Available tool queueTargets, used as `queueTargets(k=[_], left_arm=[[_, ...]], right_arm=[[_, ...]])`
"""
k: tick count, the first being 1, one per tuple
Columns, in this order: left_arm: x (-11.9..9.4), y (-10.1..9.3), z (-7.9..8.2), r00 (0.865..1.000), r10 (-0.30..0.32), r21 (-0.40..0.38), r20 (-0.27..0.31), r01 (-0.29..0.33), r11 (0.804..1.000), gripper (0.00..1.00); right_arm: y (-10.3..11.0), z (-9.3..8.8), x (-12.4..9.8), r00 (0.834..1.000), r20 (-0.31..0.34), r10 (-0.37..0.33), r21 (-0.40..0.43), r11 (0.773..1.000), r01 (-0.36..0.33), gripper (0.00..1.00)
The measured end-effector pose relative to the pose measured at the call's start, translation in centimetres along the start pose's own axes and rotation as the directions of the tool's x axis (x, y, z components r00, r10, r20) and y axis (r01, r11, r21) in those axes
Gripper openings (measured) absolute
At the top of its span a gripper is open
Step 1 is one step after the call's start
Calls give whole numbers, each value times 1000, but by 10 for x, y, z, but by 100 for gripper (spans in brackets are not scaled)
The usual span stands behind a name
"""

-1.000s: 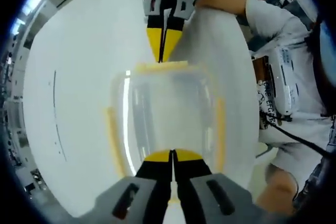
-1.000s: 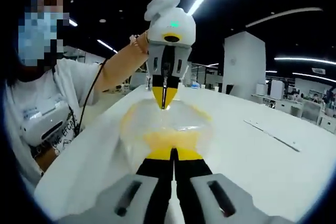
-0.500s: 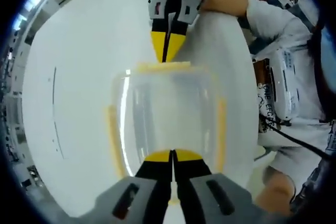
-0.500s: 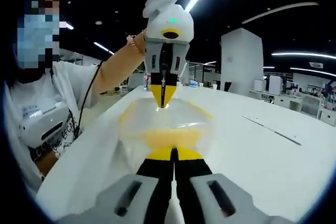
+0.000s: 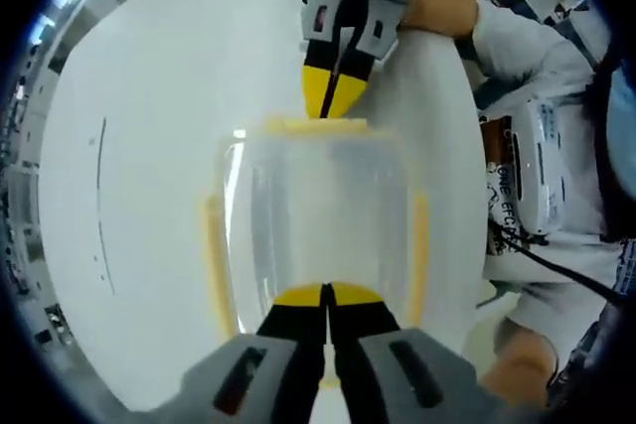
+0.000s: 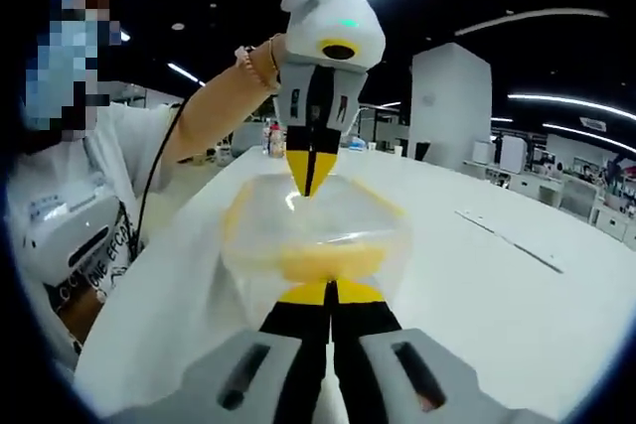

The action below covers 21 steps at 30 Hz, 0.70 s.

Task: Snap each plastic latch of the storage box into its locked position after aligning the lid with the box until every specified latch is closed and the lid sits flush.

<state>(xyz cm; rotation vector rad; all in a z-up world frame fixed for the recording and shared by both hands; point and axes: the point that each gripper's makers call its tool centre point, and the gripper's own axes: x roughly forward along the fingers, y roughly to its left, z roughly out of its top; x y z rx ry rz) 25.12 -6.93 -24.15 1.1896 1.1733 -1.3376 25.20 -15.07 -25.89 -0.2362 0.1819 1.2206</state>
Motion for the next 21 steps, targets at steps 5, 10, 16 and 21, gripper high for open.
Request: queueTargets(k=[5, 10, 16, 21], left_arm=[[-1, 0, -3, 1000, 2, -2, -11, -2, 1000, 0], [-2, 1, -6, 1000, -16, -19, -1, 16, 1000, 0], [-1, 1, -10, 999, -27, -24, 26, 28, 999, 0], [-1, 1, -10, 999, -33, -22, 38, 34, 999, 0]], right_arm=[[1, 0, 2, 1000, -11, -11, -18, 1000, 11, 0], [3, 0, 1, 998, -50, -48, -84, 995, 44, 0], [3, -1, 0, 995, -85, -60, -82, 995, 53, 0], [-2, -2, -1, 987, -133, -89, -64, 995, 81, 0]])
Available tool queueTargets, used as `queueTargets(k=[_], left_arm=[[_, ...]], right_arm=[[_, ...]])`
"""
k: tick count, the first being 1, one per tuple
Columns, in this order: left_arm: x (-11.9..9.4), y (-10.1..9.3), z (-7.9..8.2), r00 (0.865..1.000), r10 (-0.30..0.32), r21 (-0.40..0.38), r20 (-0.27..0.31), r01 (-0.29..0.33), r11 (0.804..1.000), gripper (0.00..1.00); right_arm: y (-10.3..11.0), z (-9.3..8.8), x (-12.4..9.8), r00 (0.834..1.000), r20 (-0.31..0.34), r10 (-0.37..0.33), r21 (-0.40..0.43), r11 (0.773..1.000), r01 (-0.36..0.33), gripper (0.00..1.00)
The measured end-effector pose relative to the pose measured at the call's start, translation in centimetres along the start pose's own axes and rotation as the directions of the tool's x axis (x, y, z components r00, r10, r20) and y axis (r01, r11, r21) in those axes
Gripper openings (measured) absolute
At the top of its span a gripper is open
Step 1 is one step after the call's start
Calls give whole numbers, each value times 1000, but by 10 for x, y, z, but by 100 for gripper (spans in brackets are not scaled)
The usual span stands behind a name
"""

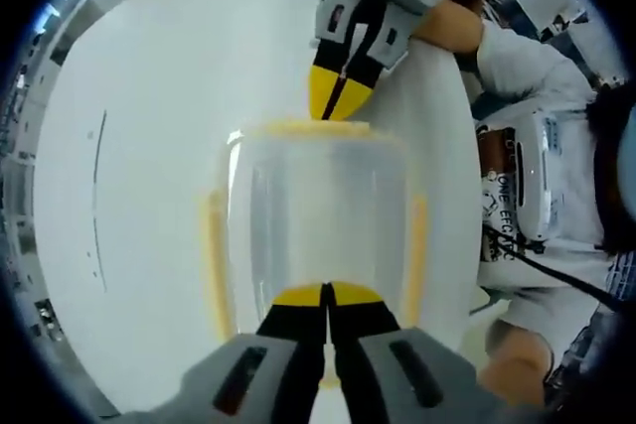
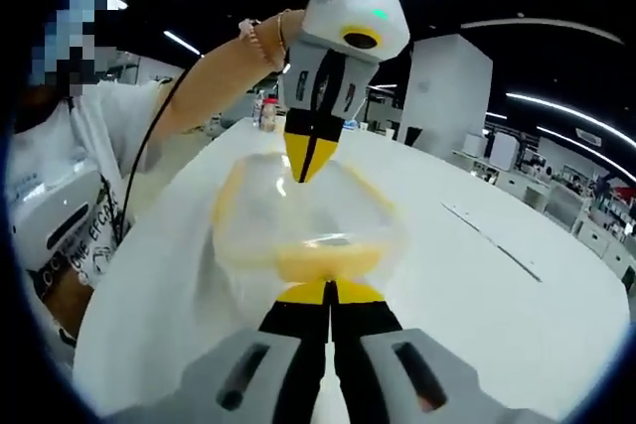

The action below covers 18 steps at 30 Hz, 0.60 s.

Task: Snap each plastic latch of the storage box into its locked position after aligning the lid with the box until every specified latch is closed and the lid sits flush.

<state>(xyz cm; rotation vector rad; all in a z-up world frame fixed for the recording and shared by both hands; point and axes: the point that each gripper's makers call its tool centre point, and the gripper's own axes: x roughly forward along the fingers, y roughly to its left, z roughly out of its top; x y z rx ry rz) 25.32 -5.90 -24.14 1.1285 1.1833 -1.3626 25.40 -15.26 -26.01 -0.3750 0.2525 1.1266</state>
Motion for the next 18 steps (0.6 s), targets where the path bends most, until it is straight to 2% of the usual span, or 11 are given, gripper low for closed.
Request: queueTargets(k=[9, 15, 18], left_arm=[[-1, 0, 1, 998, -4, 23, 69, 2, 1000, 0], [-1, -1, 2, 993, -5, 22, 116, 2, 1000, 0], [-1, -1, 3, 989, -6, 25, 147, 2, 1000, 0]], right_arm=[[-3, -2, -2, 998, -67, 5, 34, 999, -3, 0], [-14, 2, -3, 986, -157, -51, -11, 999, 50, 0], [-21, 12, -6, 981, -175, -85, -15, 996, 84, 0]])
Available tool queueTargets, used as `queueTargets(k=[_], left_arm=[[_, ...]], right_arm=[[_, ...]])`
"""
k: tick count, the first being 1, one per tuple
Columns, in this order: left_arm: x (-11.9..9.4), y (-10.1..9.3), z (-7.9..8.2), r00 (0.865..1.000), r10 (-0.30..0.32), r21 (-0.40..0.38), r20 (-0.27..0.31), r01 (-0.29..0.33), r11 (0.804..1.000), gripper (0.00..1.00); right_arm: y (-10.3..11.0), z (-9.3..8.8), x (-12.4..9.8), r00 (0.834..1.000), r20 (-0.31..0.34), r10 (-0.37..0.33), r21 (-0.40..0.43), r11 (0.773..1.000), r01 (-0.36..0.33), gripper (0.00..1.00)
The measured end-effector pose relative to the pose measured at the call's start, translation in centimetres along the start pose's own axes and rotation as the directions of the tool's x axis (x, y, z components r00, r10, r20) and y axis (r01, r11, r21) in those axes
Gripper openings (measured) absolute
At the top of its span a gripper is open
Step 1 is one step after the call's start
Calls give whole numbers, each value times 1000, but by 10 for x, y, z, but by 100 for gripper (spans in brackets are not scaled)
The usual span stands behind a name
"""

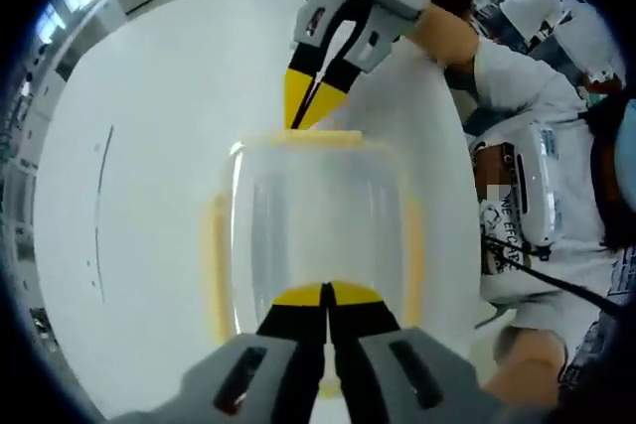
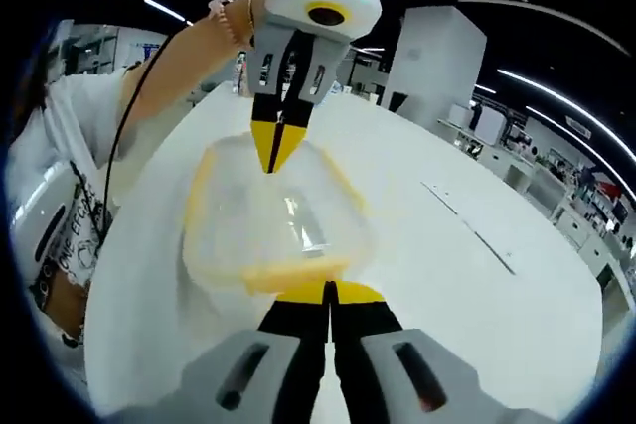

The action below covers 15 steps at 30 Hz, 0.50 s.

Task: Snap each plastic latch of the storage box into its locked position after aligning the lid with the box until every specified latch is closed and the lid sits flush.

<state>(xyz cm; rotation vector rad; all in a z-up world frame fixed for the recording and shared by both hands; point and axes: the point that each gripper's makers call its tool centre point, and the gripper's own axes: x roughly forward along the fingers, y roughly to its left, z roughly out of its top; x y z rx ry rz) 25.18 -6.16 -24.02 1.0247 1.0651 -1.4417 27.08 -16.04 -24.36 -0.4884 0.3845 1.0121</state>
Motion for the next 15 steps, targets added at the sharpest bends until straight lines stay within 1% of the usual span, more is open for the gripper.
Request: queueTargets(k=[1, 2, 3, 4, 5, 6, 8, 9, 10, 11, 14, 15], left_arm=[[0, 0, 1, 1000, -4, 3, 22, 4, 1000, 0], [-1, 0, 0, 1000, -6, 3, 29, 6, 1000, 0], [-1, 0, 1, 999, -9, 4, 43, 9, 1000, 0], [-2, -1, 1, 999, -11, 5, 52, 10, 1000, 0], [-2, -1, 1, 998, -12, 8, 69, 12, 1000, 0], [-3, -2, 1, 997, -12, 10, 81, 12, 1000, 0], [-3, -3, 2, 995, -7, 17, 101, 6, 1000, 0], [-4, -3, 2, 994, -4, 19, 109, 2, 1000, 0], [-3, -4, 2, 993, -1, 21, 115, -2, 1000, 0], [-3, -4, 2, 993, 3, 23, 122, -5, 1000, 0], [-4, -4, 2, 990, 10, 29, 140, -14, 999, 0], [-4, -4, 2, 989, 13, 31, 147, -17, 999, 0]], right_arm=[[-4, 4, -2, 1000, -2, -18, 4, 1000, 18, 0], [-8, 5, -3, 999, -17, -44, 7, 999, 44, 0], [-8, 13, -2, 999, -7, -39, 6, 999, 39, 0], [-8, 15, -3, 999, -5, -40, 6, 999, 40, 0], [-7, 24, -2, 999, -2, -42, 1, 999, 42, 0], [-6, 28, -1, 999, -6, -37, -10, 999, 37, 0], [2, 37, 6, 999, -41, -2, -56, 998, 0, 0], [7, 41, 10, 998, -56, 23, -62, 998, -27, 0], [10, 48, 14, 998, -51, 32, -64, 997, -35, 0], [16, 52, 19, 997, -63, 54, -78, 995, -59, 0], [34, 60, 34, 985, -126, 121, -118, 984, -136, 0], [35, 64, 38, 985, -124, 123, -116, 984, -138, 0]])
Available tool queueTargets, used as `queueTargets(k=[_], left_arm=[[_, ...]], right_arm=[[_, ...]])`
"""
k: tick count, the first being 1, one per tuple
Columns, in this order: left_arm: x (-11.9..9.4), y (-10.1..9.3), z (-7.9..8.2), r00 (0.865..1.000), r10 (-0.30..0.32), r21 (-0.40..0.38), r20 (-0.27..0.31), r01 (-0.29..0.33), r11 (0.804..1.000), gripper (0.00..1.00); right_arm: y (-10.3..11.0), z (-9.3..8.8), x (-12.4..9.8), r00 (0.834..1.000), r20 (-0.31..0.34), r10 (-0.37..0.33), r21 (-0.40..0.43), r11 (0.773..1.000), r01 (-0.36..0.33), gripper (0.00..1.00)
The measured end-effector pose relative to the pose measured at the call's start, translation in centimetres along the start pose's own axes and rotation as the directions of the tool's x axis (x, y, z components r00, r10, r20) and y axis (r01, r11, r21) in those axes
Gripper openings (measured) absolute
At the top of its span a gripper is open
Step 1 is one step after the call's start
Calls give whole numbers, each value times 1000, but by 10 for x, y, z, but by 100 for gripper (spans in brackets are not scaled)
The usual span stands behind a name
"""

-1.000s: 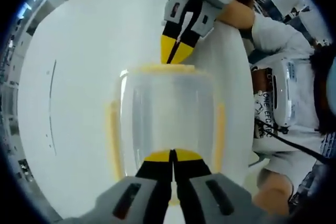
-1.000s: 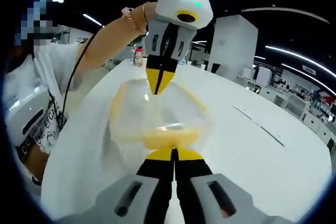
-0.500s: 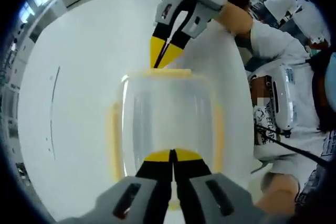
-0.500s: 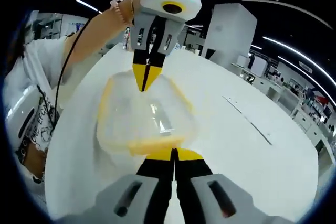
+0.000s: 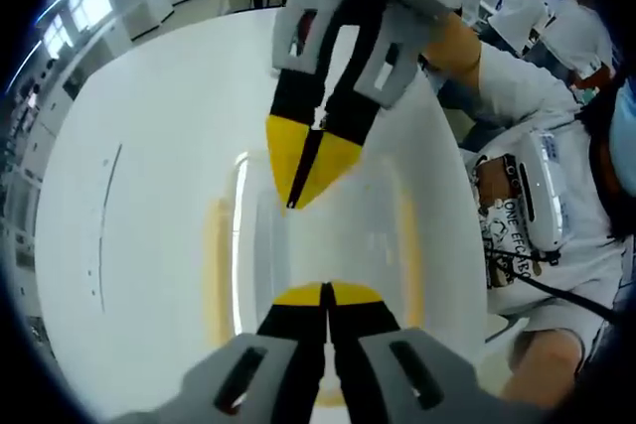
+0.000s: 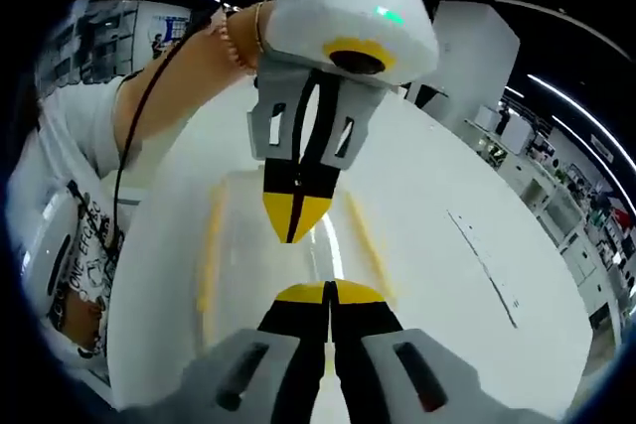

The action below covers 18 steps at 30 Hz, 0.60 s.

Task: Snap each plastic latch of the storage box into its locked position after aligning the lid with the box until every specified latch is closed and the lid sits flush.

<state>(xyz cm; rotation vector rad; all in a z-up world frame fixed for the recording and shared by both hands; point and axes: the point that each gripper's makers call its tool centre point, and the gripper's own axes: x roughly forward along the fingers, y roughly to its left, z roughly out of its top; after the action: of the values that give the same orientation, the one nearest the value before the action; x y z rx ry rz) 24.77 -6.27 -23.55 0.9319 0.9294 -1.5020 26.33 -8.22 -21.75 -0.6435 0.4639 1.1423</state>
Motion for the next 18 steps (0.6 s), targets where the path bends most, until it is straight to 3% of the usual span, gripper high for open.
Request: queueTargets(k=[4, 7, 18], left_arm=[[0, 0, 0, 999, 8, 8, 33, -8, 1000, 0], [-1, 2, -1, 999, 7, 9, 54, -8, 1000, 0], [-5, 8, -4, 993, -5, 22, 122, 3, 1000, 0]], right_arm=[[9, 11, 10, 998, -25, 59, -13, 998, -59, 0], [15, 9, 17, 992, -86, 91, -44, 994, -95, 0], [27, 7, 29, 977, -167, 128, -110, 983, -148, 0]])
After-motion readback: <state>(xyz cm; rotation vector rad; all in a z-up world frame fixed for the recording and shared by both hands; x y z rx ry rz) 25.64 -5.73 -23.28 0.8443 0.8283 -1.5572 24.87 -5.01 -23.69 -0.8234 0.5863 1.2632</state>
